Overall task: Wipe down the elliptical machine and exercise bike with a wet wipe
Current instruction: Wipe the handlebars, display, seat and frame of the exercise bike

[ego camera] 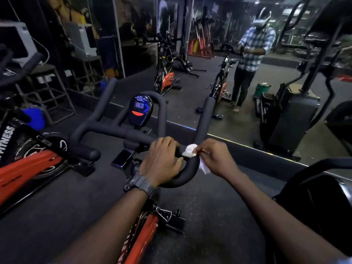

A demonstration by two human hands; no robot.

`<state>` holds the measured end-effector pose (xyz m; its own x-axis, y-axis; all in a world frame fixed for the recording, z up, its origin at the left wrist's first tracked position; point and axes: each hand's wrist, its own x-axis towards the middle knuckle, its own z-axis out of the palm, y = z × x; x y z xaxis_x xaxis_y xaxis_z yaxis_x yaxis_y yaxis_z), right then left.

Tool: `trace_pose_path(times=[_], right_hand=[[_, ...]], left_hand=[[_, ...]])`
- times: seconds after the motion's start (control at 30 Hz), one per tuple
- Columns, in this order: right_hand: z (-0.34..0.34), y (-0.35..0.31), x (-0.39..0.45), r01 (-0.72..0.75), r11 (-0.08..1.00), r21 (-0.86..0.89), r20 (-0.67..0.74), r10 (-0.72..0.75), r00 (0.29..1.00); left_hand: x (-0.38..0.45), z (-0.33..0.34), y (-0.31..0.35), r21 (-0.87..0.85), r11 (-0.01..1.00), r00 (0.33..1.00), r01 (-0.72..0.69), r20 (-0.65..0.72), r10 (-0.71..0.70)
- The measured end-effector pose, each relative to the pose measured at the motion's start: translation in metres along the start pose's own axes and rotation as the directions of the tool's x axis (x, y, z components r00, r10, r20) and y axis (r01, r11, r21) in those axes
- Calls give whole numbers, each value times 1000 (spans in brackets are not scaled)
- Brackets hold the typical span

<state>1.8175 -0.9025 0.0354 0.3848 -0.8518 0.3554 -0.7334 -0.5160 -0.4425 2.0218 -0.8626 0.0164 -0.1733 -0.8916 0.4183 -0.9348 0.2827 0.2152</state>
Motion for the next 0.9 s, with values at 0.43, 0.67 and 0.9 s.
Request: trace_pose_path(times=[0.43,0.67,0.9], right_hand=[[3,18,35,-50,999,-6,69,51,996],[0,-6,10,122,980,160,228,-157,961],[35,-46,47,179,943,282,211,-243,947]], left_hand=[[-1,1,-1,-4,1000,999,28,-35,-29],[-4,-7,3,-183,976,992,115,-35,-123],[6,-16,-29,-318,923,968,216,-51,-244]])
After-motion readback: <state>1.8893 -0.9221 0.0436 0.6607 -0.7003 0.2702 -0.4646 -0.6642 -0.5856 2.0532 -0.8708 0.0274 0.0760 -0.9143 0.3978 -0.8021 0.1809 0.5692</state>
